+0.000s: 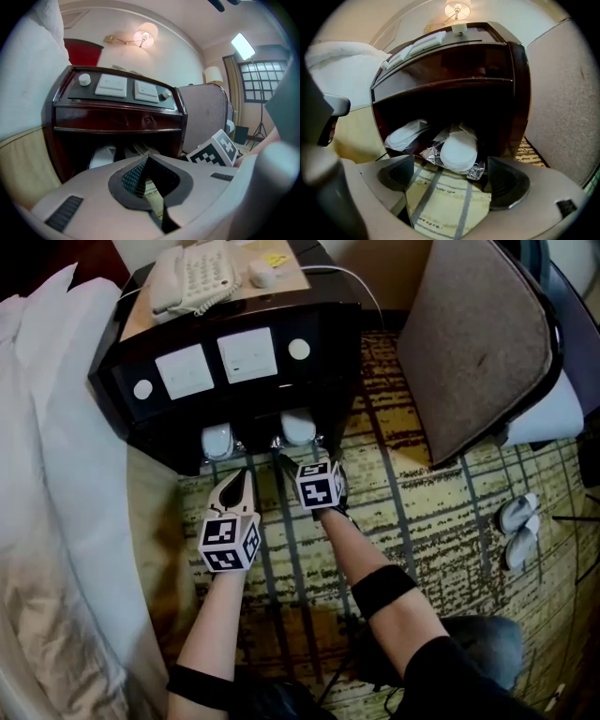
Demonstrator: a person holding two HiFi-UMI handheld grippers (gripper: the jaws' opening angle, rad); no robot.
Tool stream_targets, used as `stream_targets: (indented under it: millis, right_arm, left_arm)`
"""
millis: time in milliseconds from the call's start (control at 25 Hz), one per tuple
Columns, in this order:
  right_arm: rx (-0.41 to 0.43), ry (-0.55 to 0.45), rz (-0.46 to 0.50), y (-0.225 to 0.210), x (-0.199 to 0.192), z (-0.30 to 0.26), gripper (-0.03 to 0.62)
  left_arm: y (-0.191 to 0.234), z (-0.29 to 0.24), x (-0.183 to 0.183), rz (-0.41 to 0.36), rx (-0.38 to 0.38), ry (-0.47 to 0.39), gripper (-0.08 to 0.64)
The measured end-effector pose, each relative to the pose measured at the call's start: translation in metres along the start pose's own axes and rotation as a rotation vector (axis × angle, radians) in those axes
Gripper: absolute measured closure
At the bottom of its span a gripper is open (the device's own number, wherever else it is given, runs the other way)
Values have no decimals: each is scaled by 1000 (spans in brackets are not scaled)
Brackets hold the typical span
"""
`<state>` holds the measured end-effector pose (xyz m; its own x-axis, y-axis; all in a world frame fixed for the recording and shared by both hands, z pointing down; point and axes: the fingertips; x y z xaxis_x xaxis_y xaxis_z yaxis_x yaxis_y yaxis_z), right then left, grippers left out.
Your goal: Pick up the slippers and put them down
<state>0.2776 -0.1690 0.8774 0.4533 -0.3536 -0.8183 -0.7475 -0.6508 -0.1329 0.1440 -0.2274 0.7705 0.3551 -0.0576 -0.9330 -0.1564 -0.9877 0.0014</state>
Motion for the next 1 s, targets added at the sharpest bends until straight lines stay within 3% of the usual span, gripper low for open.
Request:
stream_targets:
  millis: [160, 320, 480, 720, 880, 1000]
  right_arm:
    - [-8, 17, 6, -4, -2, -25, 80]
    - [-15, -14, -74, -6, 6, -41, 75]
    - [-65, -35, -71, -12, 16, -53, 71]
    - [-97, 39, -67, -19, 1, -72, 74]
    - [-71, 63, -49, -17, -5, -79, 160]
    - [-68, 72, -31, -17, -5, -78, 178]
  left_arm:
    - [8, -9, -3, 11, 22, 6, 557]
    - [17, -9, -4, 22, 41, 3, 557]
    - [24, -3, -9, 30, 53, 8, 557]
    - [34, 3, -13, 37, 61, 9, 557]
    - [39, 4, -17, 41, 67, 19, 557]
    - [39, 2, -17, 43, 63, 19, 557]
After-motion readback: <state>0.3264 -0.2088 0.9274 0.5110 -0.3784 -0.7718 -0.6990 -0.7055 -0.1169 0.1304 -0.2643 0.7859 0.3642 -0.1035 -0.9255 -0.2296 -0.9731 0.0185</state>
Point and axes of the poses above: the fingertips, and each gripper's own axes: z backward along the fingers, y to its left, x out of its top, and after that the axes turned 5 degrees about -z, right-handed
